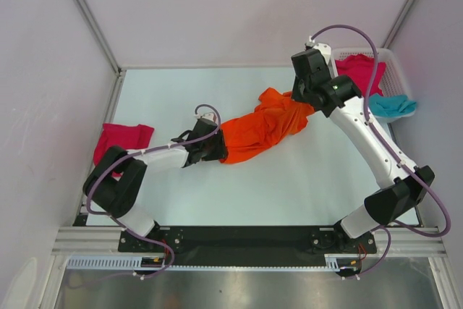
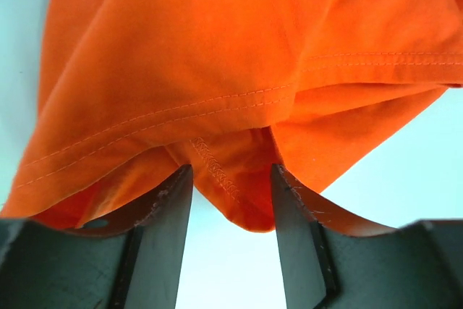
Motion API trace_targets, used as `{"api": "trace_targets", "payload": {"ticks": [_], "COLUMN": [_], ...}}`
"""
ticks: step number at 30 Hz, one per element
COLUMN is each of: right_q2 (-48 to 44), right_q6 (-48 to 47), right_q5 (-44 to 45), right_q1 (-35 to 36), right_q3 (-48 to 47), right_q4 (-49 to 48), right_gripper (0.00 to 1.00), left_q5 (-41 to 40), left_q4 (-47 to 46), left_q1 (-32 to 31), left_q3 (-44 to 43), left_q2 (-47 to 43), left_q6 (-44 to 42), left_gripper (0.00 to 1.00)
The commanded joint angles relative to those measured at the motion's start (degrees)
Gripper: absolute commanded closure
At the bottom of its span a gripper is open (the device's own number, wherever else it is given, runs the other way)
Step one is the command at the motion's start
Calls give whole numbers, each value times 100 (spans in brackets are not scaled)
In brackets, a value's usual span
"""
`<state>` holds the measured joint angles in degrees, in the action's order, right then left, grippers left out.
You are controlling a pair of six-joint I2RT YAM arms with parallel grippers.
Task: Fold and stack the t-shirts
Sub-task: Flatten out the tshirt
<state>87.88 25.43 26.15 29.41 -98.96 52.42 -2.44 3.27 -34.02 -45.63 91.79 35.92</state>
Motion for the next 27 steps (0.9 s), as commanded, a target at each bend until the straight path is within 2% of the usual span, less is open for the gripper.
{"api": "trace_targets", "payload": {"ticks": [1, 8, 19, 22, 27], "right_q2": [19, -7, 54, 98, 177], "right_q6": [6, -29, -47, -29, -3], "right_q5": [109, 188, 154, 110, 65], "right_q1": [-23, -49, -119, -128, -120], "right_q3": [8, 34, 157, 201, 210], "right_q4": [-118, -92, -171, -232, -259], "right_gripper": [100, 100, 100, 100, 100], "left_q5": [-240, -467, -1109, -1058, -890], "left_q4": [16, -45, 16, -89, -212], "left_q1": [-43, -70, -219, -298, -403], "left_q3": [-8, 89, 186, 256, 98], "left_q2": [-214, -301, -653, -733, -364], "left_q6": [-15, 213, 530, 548, 556], "left_gripper": [47, 48, 56, 56, 57]}}
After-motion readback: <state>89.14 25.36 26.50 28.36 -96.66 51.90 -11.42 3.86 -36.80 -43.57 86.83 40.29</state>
